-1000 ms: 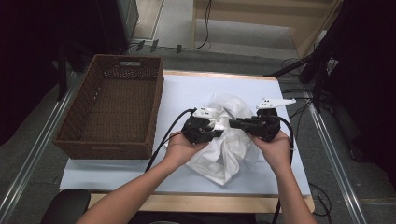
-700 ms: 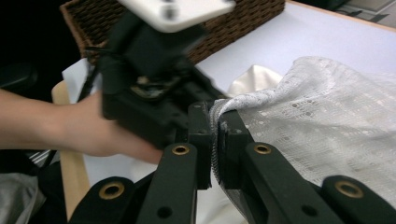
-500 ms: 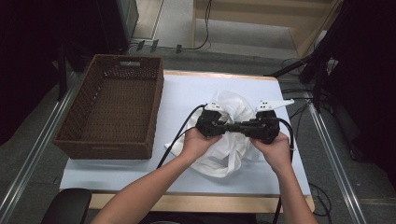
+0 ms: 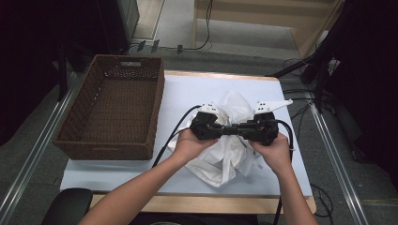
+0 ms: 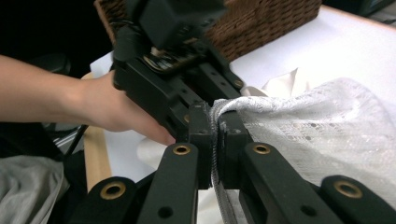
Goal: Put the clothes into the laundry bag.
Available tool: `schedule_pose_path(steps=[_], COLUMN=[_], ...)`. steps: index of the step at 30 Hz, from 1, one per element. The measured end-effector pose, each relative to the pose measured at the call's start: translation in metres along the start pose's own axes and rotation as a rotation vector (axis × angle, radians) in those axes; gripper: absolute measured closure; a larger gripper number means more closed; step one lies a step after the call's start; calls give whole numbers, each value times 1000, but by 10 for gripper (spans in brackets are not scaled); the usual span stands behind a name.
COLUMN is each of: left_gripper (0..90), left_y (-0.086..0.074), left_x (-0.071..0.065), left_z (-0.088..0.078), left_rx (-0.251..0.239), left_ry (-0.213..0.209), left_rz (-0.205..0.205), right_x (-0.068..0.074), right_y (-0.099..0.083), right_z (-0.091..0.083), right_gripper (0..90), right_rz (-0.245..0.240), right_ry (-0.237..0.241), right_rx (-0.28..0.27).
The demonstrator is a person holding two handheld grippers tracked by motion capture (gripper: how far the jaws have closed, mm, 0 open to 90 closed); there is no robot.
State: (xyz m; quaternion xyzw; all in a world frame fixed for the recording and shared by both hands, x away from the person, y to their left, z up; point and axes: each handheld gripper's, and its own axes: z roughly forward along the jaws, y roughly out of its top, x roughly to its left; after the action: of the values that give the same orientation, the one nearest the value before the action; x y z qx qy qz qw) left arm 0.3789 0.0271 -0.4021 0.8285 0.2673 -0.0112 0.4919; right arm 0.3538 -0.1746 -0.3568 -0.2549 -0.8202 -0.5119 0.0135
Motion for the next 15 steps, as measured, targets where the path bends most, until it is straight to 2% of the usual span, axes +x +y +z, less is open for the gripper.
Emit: schedule_pose_path(steps=[2,3,6,10,12,13,15], left_gripper=[870,870,869,869,869,869,869], left_y=[0,0,3,5,6,7,9], left_x=[5,7,8,15,16,14,14], left_z=[11,20,37,54,61,64,72], left_rx=[14,22,13,7,18,31,53], left_ry=[-14,-19,-30,-44,-26,-8,18], left_rz=[-8,-13,7,-31,-27,-10,-6], right_x=[-2,-4,-4,-8,-9,-8,-6], right_y=[-2,-3,-18,-37,-41,-41,-40], right_z=[-2,-4,-13,-24,-27,-26,-21], right_gripper=[884,884,884,888,889,890,892], right_rz=[11,26,46,77,79,79,68], right_ry=[-24,-18,-35,-30,-29,-35,-33], right_rx=[12,14,25,35,35,40,52])
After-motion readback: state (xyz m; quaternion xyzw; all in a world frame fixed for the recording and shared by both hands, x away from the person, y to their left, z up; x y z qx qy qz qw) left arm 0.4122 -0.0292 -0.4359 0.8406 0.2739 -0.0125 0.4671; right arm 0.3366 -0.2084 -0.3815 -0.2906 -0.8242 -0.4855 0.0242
